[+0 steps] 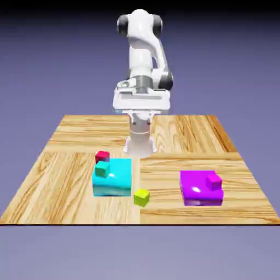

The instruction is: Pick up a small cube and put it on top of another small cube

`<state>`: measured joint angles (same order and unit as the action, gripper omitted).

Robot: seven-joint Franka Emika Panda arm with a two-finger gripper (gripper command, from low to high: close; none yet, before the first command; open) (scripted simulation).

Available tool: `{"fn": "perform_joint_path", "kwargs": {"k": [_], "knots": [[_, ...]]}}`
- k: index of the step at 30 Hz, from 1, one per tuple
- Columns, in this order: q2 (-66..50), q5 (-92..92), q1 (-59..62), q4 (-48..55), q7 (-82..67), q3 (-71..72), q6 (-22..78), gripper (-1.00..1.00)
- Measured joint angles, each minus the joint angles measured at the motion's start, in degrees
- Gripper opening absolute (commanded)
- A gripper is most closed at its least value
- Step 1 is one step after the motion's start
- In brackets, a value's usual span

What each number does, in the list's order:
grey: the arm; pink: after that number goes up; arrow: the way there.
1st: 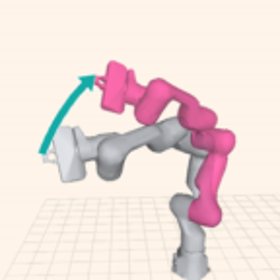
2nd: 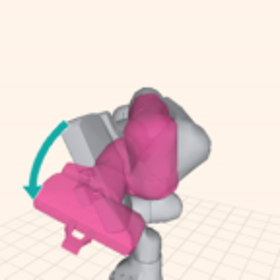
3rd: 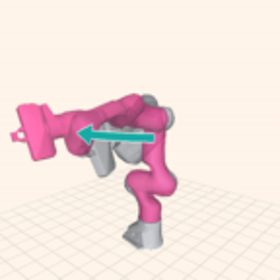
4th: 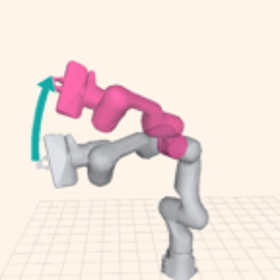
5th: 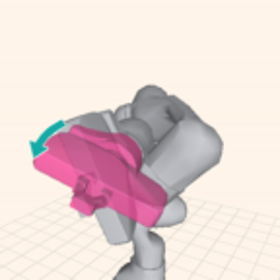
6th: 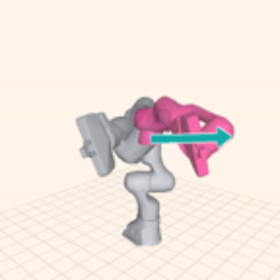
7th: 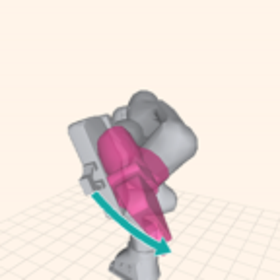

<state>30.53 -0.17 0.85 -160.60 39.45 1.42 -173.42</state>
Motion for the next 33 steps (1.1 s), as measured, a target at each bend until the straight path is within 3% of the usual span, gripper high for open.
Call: {"fn": "perform_joint_path", "kwargs": {"k": [22,31,32,33], "knots": [[-38.9,-3.0,28.1,7.3,-54.8,26.0,10.7,0.0],[-52.8,-13.9,16.1,10.6,-47.4,11.8,0.5,0.0],[-52.8,-14.0,16.0,10.6,-47.3,11.7,0.5,-1.0],[-52.9,-14.0,16.0,10.6,-47.3,11.7,0.5,-1.0]]}}
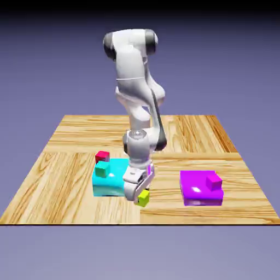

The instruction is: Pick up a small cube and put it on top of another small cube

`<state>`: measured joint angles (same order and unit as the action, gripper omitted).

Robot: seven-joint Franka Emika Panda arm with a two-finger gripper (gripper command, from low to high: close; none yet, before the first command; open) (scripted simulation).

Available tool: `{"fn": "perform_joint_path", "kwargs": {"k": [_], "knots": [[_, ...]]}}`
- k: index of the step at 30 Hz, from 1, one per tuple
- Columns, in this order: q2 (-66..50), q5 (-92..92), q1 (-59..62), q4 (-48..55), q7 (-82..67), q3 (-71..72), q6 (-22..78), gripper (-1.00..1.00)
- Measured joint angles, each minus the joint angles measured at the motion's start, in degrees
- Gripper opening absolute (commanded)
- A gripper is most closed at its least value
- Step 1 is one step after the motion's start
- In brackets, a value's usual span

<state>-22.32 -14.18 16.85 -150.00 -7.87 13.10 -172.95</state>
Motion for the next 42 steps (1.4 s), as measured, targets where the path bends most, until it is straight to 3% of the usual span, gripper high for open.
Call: {"fn": "perform_joint_path", "kwargs": {"k": [8,11,35,42], "knots": [[13.4,10.9,12.4,-3.2,-8.1,14.5,10.4,-1.0],[13.1,12.1,10.4,-2.9,-8.7,15.5,10.8,-1.0],[54.2,2.4,-20.3,-10.5,-47.4,-33.9,45.7,-1.0],[58.3,-4.4,-12.1,-13.6,-48.6,-44.1,44.3,-1.0]]}}
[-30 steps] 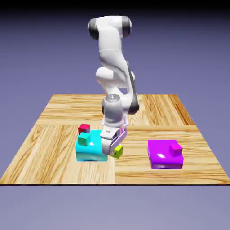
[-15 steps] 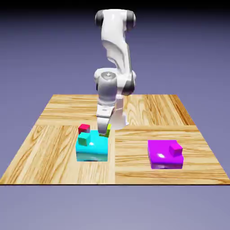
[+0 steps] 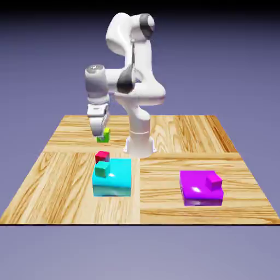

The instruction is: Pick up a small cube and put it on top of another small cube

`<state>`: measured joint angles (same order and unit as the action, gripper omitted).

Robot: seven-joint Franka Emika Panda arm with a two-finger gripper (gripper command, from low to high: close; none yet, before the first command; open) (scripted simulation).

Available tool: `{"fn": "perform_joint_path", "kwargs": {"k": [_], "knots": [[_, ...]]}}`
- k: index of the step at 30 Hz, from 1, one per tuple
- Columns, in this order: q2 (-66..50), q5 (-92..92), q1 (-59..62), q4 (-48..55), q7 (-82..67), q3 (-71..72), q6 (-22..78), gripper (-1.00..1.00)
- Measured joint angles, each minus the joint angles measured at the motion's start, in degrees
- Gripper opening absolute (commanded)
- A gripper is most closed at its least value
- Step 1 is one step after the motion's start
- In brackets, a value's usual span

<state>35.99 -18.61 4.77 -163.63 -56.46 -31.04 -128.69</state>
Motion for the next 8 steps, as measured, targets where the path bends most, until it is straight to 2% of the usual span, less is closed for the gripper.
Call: {"fn": "perform_joint_path", "kwargs": {"k": [5,6,8], "knots": [[-9.0,-0.3,-1.2,-3.6,-1.0,-3.2,-12.5,-1.0],[-9.5,-0.3,-1.3,-3.8,-1.1,-3.4,-13.2,1.0],[-9.5,-0.2,-1.3,-3.8,-1.1,-3.4,-13.3,1.0]]}}
